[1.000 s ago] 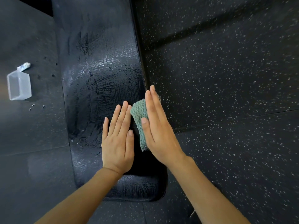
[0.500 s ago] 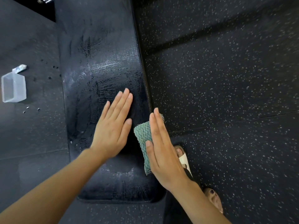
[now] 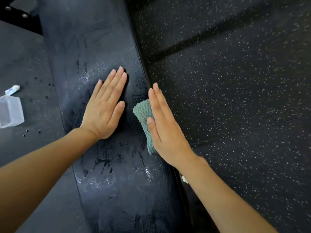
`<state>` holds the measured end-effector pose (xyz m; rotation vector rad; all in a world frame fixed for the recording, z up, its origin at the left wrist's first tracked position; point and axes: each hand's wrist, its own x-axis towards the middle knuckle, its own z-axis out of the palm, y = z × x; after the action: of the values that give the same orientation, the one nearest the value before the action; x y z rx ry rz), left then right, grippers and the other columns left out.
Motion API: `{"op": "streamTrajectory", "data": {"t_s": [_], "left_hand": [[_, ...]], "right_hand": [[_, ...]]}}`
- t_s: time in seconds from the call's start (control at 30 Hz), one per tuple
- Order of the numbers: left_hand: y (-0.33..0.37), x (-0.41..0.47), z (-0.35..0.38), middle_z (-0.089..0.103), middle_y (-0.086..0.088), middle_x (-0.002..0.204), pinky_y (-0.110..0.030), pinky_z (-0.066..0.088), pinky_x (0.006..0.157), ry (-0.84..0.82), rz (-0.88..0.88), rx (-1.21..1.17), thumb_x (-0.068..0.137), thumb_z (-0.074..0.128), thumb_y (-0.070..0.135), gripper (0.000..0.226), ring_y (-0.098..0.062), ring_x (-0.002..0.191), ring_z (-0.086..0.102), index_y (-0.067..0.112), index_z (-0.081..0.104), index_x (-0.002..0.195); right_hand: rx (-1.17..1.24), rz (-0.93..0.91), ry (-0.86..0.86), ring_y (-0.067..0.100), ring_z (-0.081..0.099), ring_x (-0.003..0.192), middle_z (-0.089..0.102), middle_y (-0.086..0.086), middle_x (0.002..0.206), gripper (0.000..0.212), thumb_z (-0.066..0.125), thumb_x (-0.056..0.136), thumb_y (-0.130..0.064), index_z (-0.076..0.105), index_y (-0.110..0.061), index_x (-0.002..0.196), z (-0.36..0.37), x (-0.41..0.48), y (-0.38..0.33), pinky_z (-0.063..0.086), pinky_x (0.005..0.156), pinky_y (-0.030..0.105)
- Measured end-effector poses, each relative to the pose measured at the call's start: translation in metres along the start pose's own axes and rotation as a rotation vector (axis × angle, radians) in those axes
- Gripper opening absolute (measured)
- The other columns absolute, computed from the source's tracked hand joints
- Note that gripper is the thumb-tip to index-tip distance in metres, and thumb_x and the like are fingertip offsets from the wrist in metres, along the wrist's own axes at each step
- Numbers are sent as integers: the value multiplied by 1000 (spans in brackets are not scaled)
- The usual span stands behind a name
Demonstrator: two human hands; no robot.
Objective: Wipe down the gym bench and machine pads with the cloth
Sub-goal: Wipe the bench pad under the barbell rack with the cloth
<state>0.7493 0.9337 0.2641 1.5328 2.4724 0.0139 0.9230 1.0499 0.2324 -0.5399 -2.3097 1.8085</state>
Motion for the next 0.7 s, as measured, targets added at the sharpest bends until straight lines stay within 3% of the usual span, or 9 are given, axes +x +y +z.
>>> {"op": "streamTrajectory", "data": {"t_s": [0.17, 0.3, 0.5, 0.7], "left_hand": [[-2, 2, 0, 6, -2, 166, -41, 3, 124, -2, 17, 2, 102, 20, 34, 62, -18, 154, 4, 9, 10, 158], [-2, 2, -1, 9, -4, 166, -41, 4, 124, -2, 21, 5, 101, 22, 34, 62, -19, 154, 6, 8, 12, 158], [-2, 3, -2, 11, -5, 165, -39, 4, 124, -4, 21, 10, 101, 23, 34, 62, -19, 153, 7, 8, 14, 157], [-1, 3, -3, 13, -6, 165, -39, 4, 124, -9, 19, 5, 100, 24, 33, 63, -19, 153, 8, 8, 16, 157]], "right_hand": [[-8, -9, 5, 13, -3, 153, -5, 3, 166, 58, 30, 106, -16, 5, -8, 158, -3, 25, -2, 11, 124, 37], [-40, 3, -47, 9, -8, 152, -9, -2, 166, 58, 29, 107, -19, 3, -10, 158, -7, -5, -5, 3, 123, 26], [-335, -27, -71, 16, -7, 153, -10, 2, 166, 60, 29, 105, -21, 3, -9, 158, -5, -34, -5, 6, 123, 37], [-201, -30, -54, 15, -8, 153, -8, 5, 166, 60, 29, 105, -23, 6, -6, 157, -4, 2, -6, 8, 124, 35]]}}
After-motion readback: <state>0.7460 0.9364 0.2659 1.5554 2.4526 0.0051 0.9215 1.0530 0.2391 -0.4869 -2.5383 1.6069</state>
